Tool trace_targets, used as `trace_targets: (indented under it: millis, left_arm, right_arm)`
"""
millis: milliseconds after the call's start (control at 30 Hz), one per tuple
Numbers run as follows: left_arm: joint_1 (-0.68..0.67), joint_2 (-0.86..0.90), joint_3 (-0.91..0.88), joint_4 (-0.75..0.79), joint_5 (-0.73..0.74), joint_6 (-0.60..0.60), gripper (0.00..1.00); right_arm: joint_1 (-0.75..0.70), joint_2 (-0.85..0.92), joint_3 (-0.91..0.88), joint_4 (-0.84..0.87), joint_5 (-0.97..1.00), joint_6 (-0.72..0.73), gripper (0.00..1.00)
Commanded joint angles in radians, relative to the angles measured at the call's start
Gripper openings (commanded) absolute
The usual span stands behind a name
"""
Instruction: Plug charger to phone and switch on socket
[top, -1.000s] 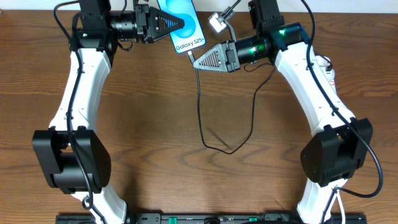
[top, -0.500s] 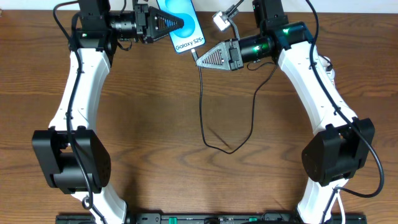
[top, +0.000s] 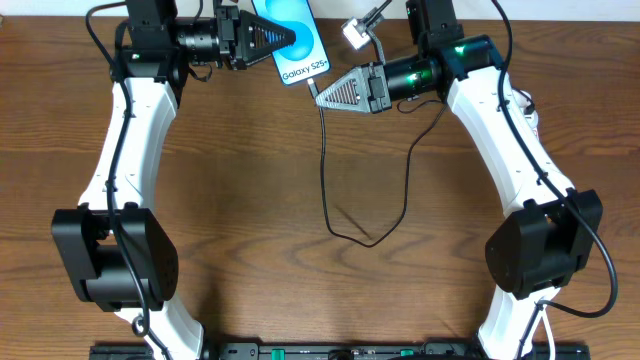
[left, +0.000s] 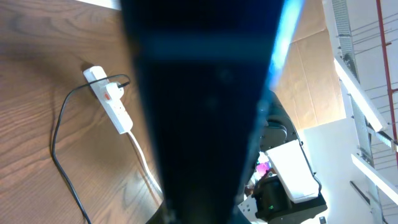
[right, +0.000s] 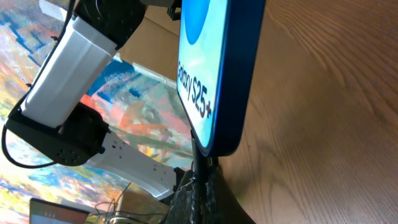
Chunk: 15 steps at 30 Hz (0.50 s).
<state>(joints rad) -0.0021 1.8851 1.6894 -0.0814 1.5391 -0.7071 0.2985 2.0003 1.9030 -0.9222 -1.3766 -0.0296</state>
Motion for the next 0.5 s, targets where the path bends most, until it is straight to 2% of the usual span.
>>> trace_targets:
  millis: [0,467]
  left_arm:
    - [0.002,-0.015,0.016,0.009,0.024,0.002,0.07]
    - [0.003,-0.015,0.016,0.009,0.024,0.001,0.07]
  right_arm:
    - [0.015,0.008,0.000,0.019,-0.039,0.024,0.01]
    - [0.017,0.008,0.000,0.043,-0.035,0.045,0.01]
